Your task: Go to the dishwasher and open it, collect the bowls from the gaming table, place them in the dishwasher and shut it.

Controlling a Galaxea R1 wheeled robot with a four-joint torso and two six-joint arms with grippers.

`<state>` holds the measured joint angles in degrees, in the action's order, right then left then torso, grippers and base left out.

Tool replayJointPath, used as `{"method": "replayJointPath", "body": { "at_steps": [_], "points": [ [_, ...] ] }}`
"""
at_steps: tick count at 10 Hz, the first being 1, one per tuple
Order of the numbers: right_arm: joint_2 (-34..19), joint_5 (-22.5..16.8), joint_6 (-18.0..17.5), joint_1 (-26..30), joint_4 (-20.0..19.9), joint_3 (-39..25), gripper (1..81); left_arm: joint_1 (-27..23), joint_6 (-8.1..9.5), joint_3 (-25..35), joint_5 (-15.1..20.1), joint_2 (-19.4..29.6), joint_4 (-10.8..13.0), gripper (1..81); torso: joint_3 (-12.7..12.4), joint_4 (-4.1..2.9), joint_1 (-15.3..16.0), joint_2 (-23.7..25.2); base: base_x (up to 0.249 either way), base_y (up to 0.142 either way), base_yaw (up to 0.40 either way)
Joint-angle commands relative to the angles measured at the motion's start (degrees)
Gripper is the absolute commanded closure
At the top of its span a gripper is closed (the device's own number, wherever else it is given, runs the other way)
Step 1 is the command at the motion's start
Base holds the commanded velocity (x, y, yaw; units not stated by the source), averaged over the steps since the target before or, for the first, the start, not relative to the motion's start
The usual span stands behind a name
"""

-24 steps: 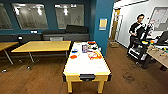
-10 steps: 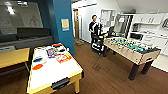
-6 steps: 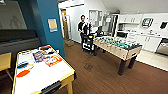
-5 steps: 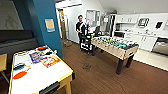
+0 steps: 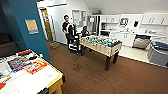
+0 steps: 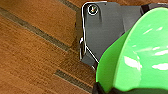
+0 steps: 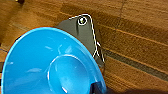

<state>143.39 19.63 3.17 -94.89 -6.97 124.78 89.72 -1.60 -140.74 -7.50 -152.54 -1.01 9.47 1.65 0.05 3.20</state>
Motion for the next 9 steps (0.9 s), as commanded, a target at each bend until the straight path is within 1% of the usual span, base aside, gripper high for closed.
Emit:
{"method": "replayJointPath", "body": {
  "at_steps": [1,9],
  "points": [
    [-1.2,-2.8,-0.3,1.2,0.8,1.1,81.1,-1.5,-0.34,-0.3,3.2,1.5,1.4,81.1,0.0,0.0,0.0,0.0,0.0,0.0,-0.375],
    [-0.5,-2.8,-0.3,1.0,0.8,2.2,81.1,-1.5,-0.34,-0.3,3.1,1.5,1.5,81.1,0.0,0.0,0.0,0.0,0.0,0.0,-0.372]
  ]
}}
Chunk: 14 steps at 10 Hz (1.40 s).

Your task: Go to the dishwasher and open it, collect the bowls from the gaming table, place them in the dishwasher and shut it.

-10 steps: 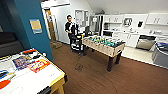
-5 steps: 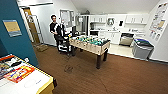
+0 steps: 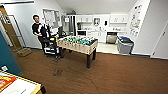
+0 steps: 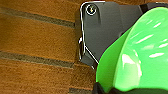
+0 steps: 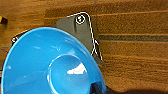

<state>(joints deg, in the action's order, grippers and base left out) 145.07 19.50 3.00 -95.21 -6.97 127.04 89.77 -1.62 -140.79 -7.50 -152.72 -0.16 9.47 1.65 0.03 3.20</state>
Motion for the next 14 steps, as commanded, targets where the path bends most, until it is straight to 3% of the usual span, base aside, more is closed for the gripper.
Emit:
{"method": "replayJointPath", "body": {
  "at_steps": [1,6,14],
  "points": [
    [-2.1,-2.7,-0.1,1.3,0.8,0.0,81.1,-1.6,-0.31,-0.3,3.1,1.7,0.6,81.1,0.0,0.0,0.0,0.0,0.0,0.0,-0.363],
    [-2.1,-2.7,-0.1,1.3,1.1,0.0,81.1,-1.6,-0.31,-0.2,3.1,1.8,0.5,81.1,0.0,0.0,0.0,0.0,0.0,0.0,-0.275],
    [-2.0,-2.7,0.2,1.6,1.2,0.0,81.1,-1.4,-0.31,-0.1,3.2,1.5,0.5,81.1,0.0,0.0,0.0,0.0,0.085,0.0,0.0]
  ]
}}
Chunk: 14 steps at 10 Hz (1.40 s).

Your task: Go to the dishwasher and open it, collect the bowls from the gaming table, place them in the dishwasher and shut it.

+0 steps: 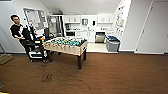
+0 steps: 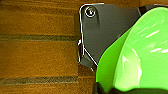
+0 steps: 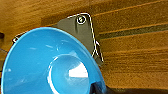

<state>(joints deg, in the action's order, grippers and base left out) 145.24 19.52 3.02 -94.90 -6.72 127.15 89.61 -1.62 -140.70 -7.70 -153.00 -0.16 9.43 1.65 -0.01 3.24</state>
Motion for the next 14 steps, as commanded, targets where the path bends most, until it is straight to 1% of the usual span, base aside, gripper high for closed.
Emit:
{"method": "replayJointPath", "body": {
  "at_steps": [1,6,9,14],
  "points": [
    [-2.2,-2.7,0.1,1.2,0.9,-0.2,81.1,-1.2,-0.31,-0.2,3.3,1.8,0.5,81.1,0.0,0.0,0.0,0.0,0.13,0.0,0.0],
    [-1.9,-2.7,0.1,1.3,1.4,-0.2,81.1,-1.2,-0.31,-0.4,3.4,1.7,0.5,81.1,0.0,0.0,0.0,0.0,0.209,0.0,0.0],
    [-1.8,-2.7,0.1,1.2,1.4,-0.2,81.1,-1.2,-0.31,-0.4,3.3,1.7,0.5,81.1,0.0,0.0,0.1,0.0,0.224,-0.074,0.0],
    [-1.8,-2.7,0.1,1.2,1.4,-0.2,81.1,-1.2,-0.31,-0.4,3.3,1.6,0.5,81.1,0.0,0.0,0.1,0.0,0.224,-0.098,0.0]
  ]
}}
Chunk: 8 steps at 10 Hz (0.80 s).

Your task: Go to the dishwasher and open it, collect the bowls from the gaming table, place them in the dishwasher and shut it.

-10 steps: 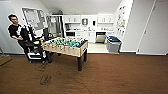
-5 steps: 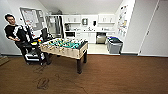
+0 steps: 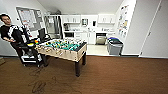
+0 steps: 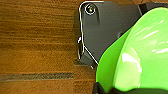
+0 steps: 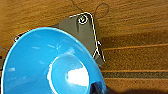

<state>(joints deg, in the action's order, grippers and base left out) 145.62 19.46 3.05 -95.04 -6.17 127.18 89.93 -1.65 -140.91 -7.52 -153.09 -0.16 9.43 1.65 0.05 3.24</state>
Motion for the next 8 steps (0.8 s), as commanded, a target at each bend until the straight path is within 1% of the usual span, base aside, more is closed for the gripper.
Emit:
{"method": "replayJointPath", "body": {
  "at_steps": [1,4,6,8],
  "points": [
    [-2.1,-2.7,0.1,1.3,0.8,-0.2,81.1,-1.5,-0.29,-0.2,3.1,1.6,0.5,81.1,0.0,0.0,0.0,0.0,0.224,-0.098,0.0],
    [-2.1,-2.7,0.1,1.5,0.8,-0.2,81.1,-1.6,-0.2,-0.2,3.1,1.6,0.4,81.1,0.0,0.0,0.0,0.0,0.224,-0.098,0.0],
    [-2.1,-2.8,0.1,1.6,0.9,-0.2,81.1,-1.6,-0.2,-0.2,3.1,1.6,0.4,81.1,0.0,0.0,0.0,0.0,0.224,-0.07,0.0],
    [-2.1,-2.7,0.1,1.5,0.9,-0.2,81.1,-1.6,-0.2,-0.2,3.1,1.6,0.4,81.1,0.0,0.0,0.0,0.0,0.224,0.0,0.0]
  ]
}}
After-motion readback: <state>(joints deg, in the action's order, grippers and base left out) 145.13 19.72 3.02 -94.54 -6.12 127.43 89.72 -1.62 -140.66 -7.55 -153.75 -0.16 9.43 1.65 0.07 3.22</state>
